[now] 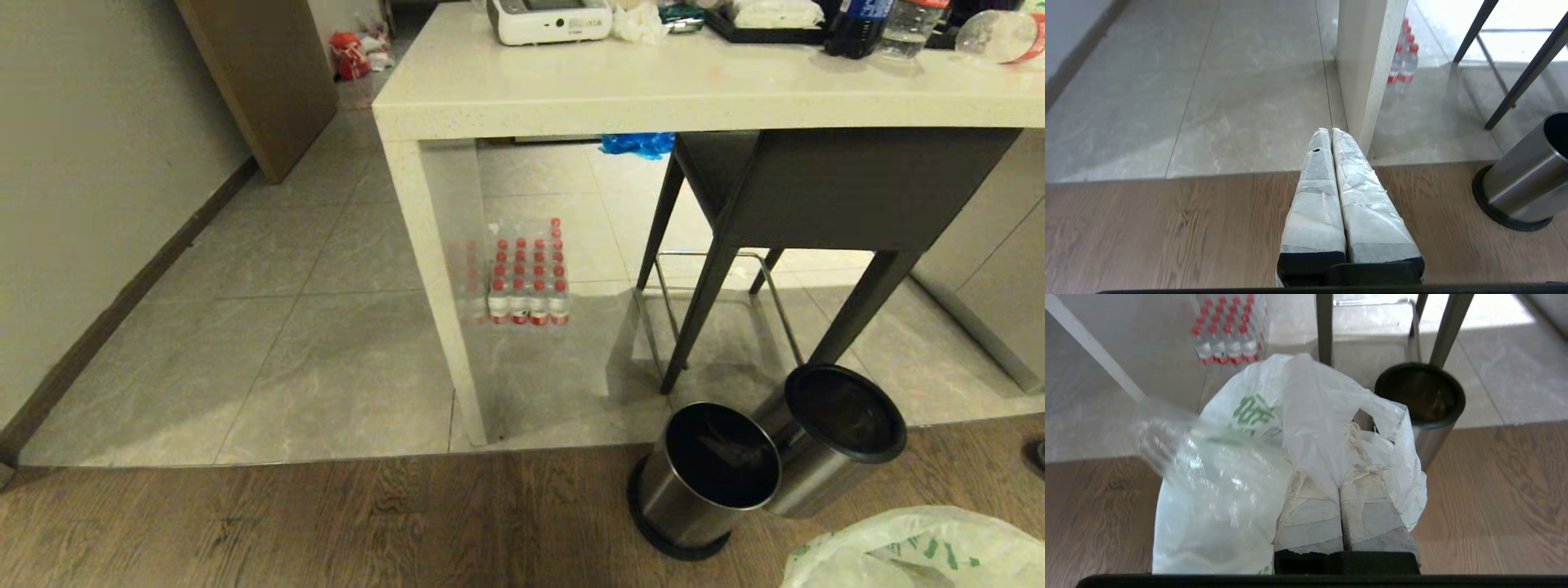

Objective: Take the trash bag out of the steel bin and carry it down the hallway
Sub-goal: Put the trash bag at the door

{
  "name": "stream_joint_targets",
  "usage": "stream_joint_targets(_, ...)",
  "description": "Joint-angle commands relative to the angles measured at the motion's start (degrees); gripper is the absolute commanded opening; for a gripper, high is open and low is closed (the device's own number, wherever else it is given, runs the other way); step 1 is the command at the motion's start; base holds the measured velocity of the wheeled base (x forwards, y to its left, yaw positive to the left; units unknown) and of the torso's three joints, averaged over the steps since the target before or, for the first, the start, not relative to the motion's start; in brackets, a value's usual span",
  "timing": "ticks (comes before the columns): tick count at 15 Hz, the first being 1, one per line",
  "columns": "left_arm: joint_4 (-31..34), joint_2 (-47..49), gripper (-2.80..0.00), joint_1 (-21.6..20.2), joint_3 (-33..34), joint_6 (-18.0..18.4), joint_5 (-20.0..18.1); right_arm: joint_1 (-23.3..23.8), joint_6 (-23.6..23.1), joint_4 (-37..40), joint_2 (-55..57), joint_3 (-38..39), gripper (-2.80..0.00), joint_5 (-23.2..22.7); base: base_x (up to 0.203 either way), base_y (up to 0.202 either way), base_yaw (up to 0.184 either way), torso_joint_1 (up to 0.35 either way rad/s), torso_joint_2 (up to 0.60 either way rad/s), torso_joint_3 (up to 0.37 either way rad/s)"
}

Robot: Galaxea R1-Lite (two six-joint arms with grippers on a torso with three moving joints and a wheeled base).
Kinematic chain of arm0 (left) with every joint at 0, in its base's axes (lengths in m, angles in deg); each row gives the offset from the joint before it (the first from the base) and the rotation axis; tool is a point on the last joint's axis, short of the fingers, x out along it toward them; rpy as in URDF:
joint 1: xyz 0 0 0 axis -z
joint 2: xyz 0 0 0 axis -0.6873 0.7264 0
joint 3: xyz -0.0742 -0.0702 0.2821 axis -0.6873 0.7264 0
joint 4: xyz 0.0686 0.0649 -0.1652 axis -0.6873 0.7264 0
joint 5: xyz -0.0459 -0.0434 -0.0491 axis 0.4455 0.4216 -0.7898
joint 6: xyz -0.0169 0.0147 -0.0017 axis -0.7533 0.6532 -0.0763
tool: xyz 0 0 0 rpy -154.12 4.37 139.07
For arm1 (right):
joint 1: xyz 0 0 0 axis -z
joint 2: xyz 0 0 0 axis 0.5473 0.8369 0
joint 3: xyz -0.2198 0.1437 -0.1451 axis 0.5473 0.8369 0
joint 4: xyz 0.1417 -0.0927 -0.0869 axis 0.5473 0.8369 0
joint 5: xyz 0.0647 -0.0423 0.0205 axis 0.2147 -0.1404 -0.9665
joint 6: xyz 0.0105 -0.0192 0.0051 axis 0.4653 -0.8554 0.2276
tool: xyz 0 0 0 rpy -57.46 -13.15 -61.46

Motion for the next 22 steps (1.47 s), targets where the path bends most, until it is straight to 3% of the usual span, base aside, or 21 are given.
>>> stream_joint_targets(1, 0.0, 0.1, -2.8, 0.0, 0.1, 0.0, 0.0, 0.0, 0.0, 0.0, 0.2, 0.0, -2.8, 0.0, 0.0, 0.0, 0.0, -0.002, 0.0, 0.203)
stream_joint_targets(10, 0.0, 0.1, -2.8, 0.0, 0.1, 0.0, 0.0, 0.1, 0.0, 0.0, 0.1, 0.0, -2.8, 0.0, 0.0, 0.0, 0.0, 0.003, 0.0, 0.197)
stream_joint_targets(22, 0.0, 0.1, -2.8, 0.0, 0.1, 0.1, 0.0, 0.0, 0.0, 0.0, 0.1, 0.0, -2.8, 0.0, 0.001, 0.028, -0.001, 0.001, 0.0, 0.014)
